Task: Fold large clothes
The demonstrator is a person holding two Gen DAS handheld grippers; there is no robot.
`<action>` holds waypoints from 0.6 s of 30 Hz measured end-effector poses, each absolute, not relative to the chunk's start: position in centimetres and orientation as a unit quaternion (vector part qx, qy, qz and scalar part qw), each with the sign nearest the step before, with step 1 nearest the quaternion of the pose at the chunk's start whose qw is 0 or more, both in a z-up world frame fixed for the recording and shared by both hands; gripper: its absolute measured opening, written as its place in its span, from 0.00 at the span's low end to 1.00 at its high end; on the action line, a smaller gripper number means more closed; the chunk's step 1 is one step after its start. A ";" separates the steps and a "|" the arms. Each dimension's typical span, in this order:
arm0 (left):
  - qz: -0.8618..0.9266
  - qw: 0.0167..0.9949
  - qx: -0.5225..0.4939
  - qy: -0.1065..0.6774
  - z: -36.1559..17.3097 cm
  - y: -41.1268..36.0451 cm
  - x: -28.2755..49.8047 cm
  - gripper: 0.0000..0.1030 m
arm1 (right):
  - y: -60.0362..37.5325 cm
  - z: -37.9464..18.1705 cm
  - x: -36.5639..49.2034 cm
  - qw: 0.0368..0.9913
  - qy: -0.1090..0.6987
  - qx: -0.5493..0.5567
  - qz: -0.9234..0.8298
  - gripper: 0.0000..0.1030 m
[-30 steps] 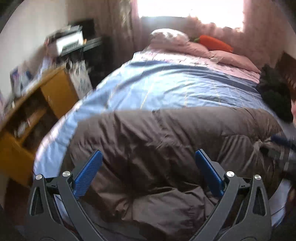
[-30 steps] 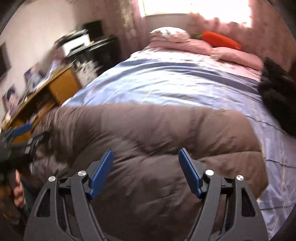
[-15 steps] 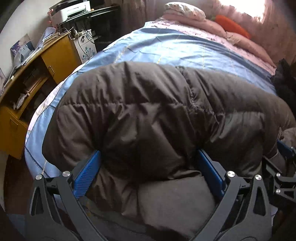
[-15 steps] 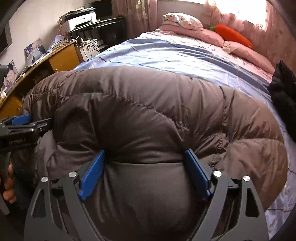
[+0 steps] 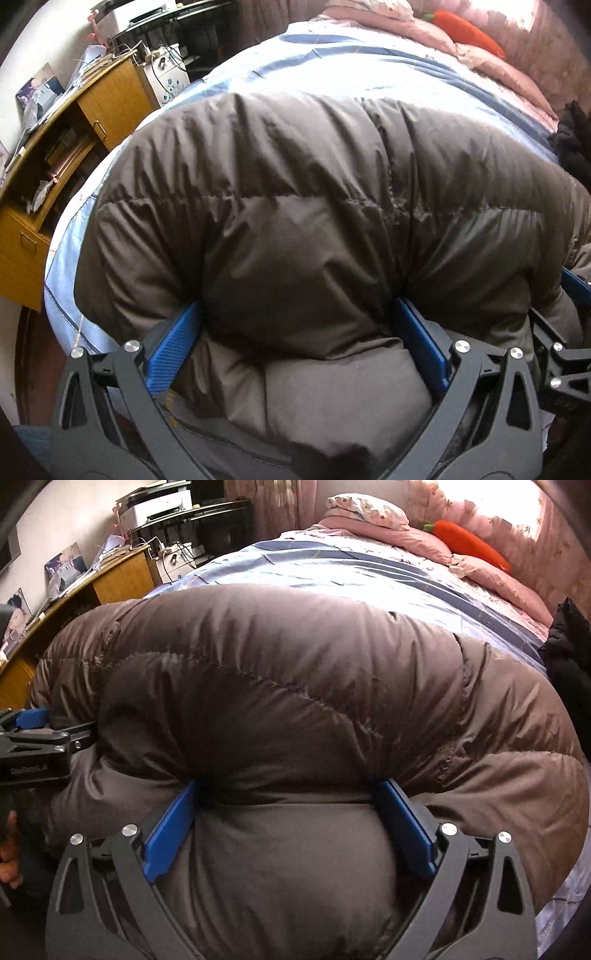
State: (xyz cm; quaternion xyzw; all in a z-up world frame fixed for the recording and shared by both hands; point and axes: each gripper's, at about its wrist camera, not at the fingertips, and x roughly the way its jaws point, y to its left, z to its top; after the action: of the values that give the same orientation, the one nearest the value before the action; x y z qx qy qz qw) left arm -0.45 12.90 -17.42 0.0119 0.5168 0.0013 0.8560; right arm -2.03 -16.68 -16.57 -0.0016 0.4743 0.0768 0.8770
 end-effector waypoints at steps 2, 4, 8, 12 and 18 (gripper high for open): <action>0.001 0.868 0.009 0.496 -16.4 13.2 -1.2 0.98 | -19.0 -14.5 -2.9 0.890 0.447 0.042 0.072 0.85; 0.007 0.877 0.018 0.481 -15.8 13.4 -1.8 0.98 | -21.8 -13.0 -3.5 0.901 0.426 0.071 0.036 0.84; 0.011 0.861 0.037 0.507 -17.4 13.0 -1.6 0.98 | -28.8 -14.6 -3.5 0.876 0.455 0.142 -0.073 0.83; 0.016 0.856 0.056 0.514 -18.1 12.0 -1.3 0.98 | -29.1 -18.3 -2.2 0.848 0.505 0.142 -0.071 0.82; -0.007 0.872 0.029 0.489 -15.8 12.3 -2.1 0.98 | -25.5 -12.8 -3.1 0.889 0.441 0.082 -0.088 0.84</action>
State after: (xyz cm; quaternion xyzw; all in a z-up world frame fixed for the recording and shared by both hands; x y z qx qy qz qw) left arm -2.10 12.32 -15.79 0.0293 0.4892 -0.0069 0.8716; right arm -3.07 -25.50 -12.83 0.0824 0.4414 -0.0877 0.8892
